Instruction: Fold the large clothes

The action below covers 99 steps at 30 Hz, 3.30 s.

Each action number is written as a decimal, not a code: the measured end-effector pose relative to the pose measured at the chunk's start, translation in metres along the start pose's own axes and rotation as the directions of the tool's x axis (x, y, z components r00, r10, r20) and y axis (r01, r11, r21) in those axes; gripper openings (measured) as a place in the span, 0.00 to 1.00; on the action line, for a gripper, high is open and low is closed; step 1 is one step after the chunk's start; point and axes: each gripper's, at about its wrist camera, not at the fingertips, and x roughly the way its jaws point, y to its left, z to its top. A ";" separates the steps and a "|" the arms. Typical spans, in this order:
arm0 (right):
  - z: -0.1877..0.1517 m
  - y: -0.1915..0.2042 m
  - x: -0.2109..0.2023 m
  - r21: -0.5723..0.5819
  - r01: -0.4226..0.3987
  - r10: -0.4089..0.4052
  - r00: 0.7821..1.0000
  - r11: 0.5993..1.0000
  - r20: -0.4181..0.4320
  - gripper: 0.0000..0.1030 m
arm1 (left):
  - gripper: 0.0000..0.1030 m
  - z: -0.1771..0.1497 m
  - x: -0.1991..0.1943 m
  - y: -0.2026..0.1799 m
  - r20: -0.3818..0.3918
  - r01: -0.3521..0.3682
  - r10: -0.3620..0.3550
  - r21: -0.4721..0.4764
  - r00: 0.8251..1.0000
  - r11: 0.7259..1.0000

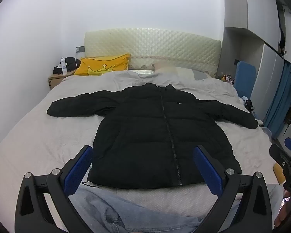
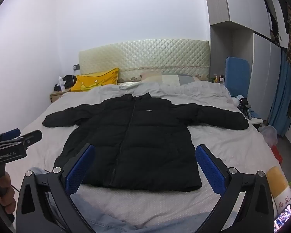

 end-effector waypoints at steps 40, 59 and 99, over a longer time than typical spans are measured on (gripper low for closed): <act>0.005 0.001 -0.004 -0.003 0.010 -0.010 1.000 1.000 0.008 1.00 | 1.00 -0.008 0.004 0.002 -0.017 -0.005 0.005 -0.007 1.000 1.000; 0.001 0.001 -0.004 -0.005 0.004 -0.004 1.000 1.000 -0.002 1.00 | 1.00 -0.008 0.003 0.004 -0.038 -0.005 0.005 -0.010 0.999 1.000; 0.005 -0.010 0.015 0.024 -0.014 0.015 0.999 1.000 -0.029 1.00 | 1.00 0.005 0.031 -0.005 -0.083 0.026 -0.026 -0.007 0.996 1.000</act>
